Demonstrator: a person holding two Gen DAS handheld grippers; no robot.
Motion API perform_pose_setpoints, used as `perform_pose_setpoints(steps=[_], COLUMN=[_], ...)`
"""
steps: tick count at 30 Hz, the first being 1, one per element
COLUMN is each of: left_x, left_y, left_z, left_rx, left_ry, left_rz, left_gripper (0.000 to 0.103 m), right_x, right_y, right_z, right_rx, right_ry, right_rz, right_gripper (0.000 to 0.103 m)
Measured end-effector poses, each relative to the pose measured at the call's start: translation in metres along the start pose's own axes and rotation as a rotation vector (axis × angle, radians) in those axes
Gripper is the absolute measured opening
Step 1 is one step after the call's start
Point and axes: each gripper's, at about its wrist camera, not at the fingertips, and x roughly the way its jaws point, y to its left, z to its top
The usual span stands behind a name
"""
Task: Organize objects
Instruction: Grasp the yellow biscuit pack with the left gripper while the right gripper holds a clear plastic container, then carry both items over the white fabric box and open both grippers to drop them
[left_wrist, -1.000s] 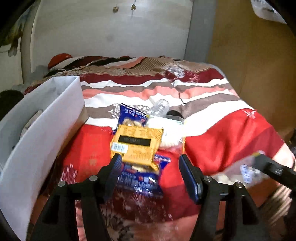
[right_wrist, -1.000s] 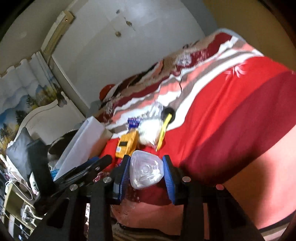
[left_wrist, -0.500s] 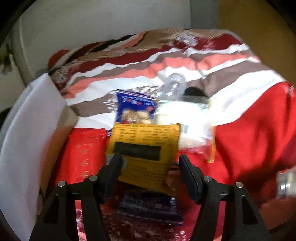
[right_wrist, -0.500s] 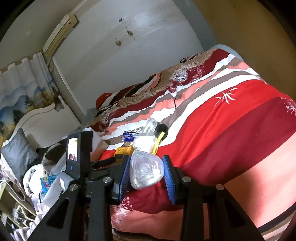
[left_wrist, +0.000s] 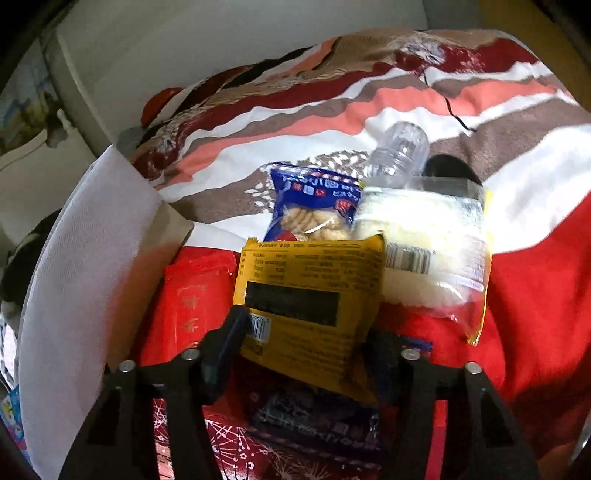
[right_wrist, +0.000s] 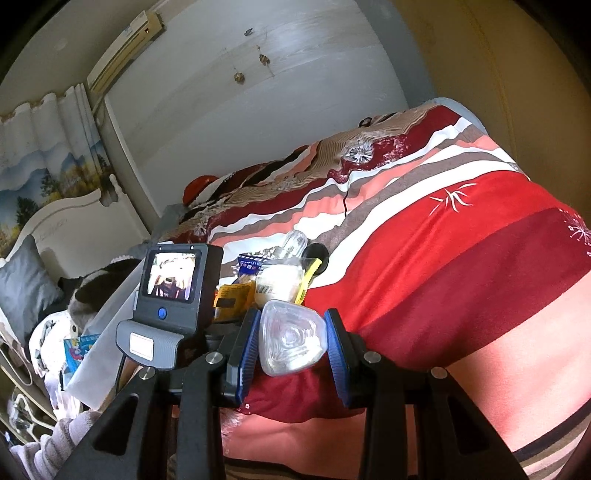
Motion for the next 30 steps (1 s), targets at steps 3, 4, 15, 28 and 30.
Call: perform_pose_setpoints(steps=[3, 4, 15, 28, 30], left_x=[-0.01, -0.017, -0.054, -0.033, -0.036], left_y=[0.001, 0.001, 0.074, 0.095, 0.093], left_z=[0.0, 0.0, -0.023, -0.03, -0.032], left_rx=[-0.01, -0.009, -0.177, -0.088, -0.073], left_ry=[-0.015, -0.028, -0.089, -0.143, -0.158], left_rz=[-0.005, -0.002, -0.192, -0.181, -0.178], left_gripper=[0.039, 0.034, 0.021, 0.023, 0.023], right_x=[0.0, 0.0, 0.011, 0.039, 0.04], right_y=[0.001, 0.001, 0.005, 0.02, 0.021], right_z=[-0.001, -0.001, -0.01, -0.031, -0.032], right_rx=[-0.001, -0.002, 0.014, -0.023, -0.037], right_ry=[0.002, 0.002, 0.058, 0.146, 0.143], right_rz=[0.001, 0.002, 0.058, 0.07, 0.061], right_gripper=[0.034, 0.034, 0.034, 0.034, 0.034])
